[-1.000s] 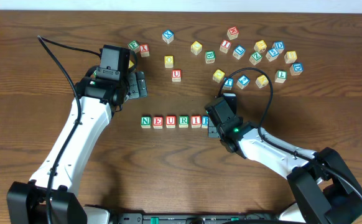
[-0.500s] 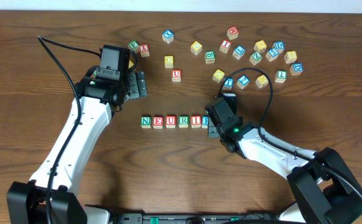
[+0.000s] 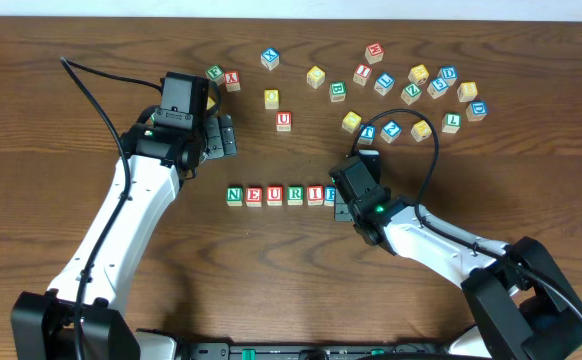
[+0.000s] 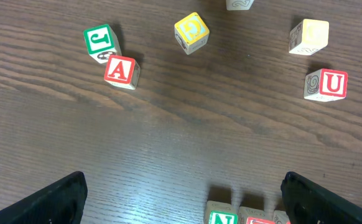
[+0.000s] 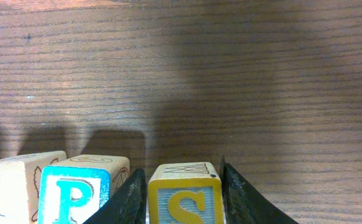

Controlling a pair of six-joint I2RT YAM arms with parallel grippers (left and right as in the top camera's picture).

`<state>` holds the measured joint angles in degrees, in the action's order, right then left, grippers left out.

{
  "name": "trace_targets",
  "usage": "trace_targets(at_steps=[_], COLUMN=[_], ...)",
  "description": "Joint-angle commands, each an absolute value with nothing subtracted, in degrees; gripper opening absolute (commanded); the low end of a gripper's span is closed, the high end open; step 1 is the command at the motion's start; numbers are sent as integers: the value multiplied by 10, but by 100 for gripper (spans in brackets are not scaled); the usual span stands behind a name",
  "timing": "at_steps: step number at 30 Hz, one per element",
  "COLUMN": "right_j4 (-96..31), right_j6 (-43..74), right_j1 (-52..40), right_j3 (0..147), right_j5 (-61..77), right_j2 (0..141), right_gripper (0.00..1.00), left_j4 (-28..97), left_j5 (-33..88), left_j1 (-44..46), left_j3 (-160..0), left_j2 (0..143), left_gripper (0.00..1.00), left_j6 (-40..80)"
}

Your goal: Spell out NEURIPS

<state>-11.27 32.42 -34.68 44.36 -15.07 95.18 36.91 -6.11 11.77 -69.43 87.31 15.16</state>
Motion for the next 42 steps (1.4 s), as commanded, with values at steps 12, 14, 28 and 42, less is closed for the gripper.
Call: trace_targets(at_steps=[12,14,28,42], right_j4=[-108,-104,-99,-103], right_j6=[319,312,300,260], right_j1=[-352,-352,-352,-321], right_j3=[438,438,454,504], right_j5=[-171,-170,-171,-177], right_j2=[944,944,944,938], right_gripper=[34,34,36,27], left_j4=[369,369,369,369], left_j5=[-62,-62,-62,-62], left_j1=[116,116,116,116], left_j3=[-712,-712,-712,-712], left_j2=[863,863,863,863], left_gripper=[98,98,98,98], left_j6=[150,150,150,150])
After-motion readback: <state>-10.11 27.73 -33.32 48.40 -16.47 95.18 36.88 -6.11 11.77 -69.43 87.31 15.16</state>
